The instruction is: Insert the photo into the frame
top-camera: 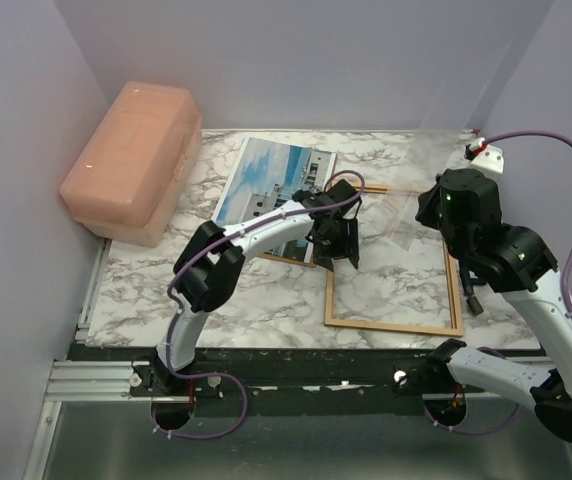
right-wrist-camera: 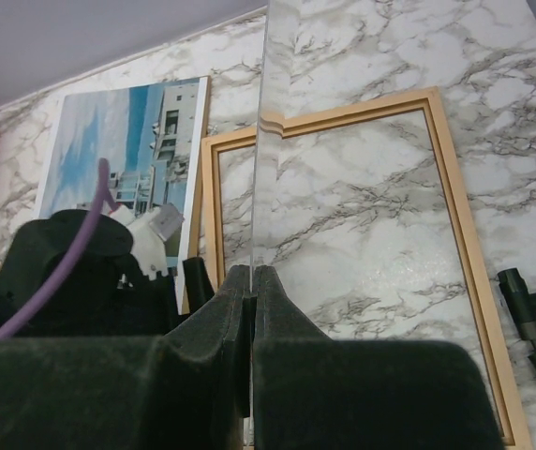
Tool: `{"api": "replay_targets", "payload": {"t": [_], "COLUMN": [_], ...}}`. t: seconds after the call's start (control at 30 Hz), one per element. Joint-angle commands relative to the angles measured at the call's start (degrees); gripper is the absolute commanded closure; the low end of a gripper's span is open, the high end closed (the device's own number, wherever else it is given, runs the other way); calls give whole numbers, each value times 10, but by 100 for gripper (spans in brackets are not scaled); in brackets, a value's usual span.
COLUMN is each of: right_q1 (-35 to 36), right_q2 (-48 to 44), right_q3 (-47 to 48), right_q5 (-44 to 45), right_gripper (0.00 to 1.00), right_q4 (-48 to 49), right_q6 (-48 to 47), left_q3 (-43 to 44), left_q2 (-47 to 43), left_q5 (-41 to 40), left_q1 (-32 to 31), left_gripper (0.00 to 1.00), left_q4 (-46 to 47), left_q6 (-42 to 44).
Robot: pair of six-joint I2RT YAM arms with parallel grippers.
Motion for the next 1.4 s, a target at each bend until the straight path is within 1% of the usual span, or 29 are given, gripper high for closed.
{"api": "replay_targets", "payload": {"t": [0.0,0.07,0.13,0.2,0.27,0.37,0.47,0.57,0.63,0.73,0.87,0.9,0.97,1.0,1.03,1.2,1.37], "right_q1": [-1,-1,-1,-1,-1,-1,-1,-1,-1,0,-1,-1,-1,-1,-1,-1,-1], "right_q2": [-6,-5,-5,-5,-6,-8,-10,-10,-12,-9,-9,-10,-10,-11,-11,-11,-8], "right_q3": [-5,-6,-6,-5,-3,-1,1,3,2,0,0,1,2,3,2,0,3], "right_q5": [23,24,25,23,24,27,31,36,37,37,37,37,36,33,31,17,0], "right_gripper": [100,100,100,100,100,100,100,100,100,100,100,100,100,100,100,100,100], "right_q4": [10,10,11,11,10,8,6,4,4,4,4,5,4,4,4,7,9], "right_q6": [-8,-9,-9,-9,-9,-11,-12,-12,-14,-12,-14,-14,-13,-14,-12,-6,-2], "left_q3": [-18,-3,38,94,148,198,212,230,232,233,234,235,234,230,221,143,108], "left_q2": [-57,-53,-30,9,52,98,120,140,149,159,168,170,169,165,157,86,21], "left_q5": [-74,-104,-139,-168,-177,-161,-147,-147,-126,-104,-82,-76,-69,-68,-67,-62,-61], "left_q1": [10,11,12,15,20,28,29,33,38,40,40,41,40,40,39,39,40], "left_gripper": [35,33,31,31,31,32,35,38,41,51,67,74,92,97,100,100,100], "left_q4": [41,15,-37,-96,-144,-168,-159,-179,-179,-165,-151,-149,-142,-137,-128,-68,-34], "left_q6": [27,32,37,41,43,45,44,33,27,30,32,33,37,37,37,33,33]}}
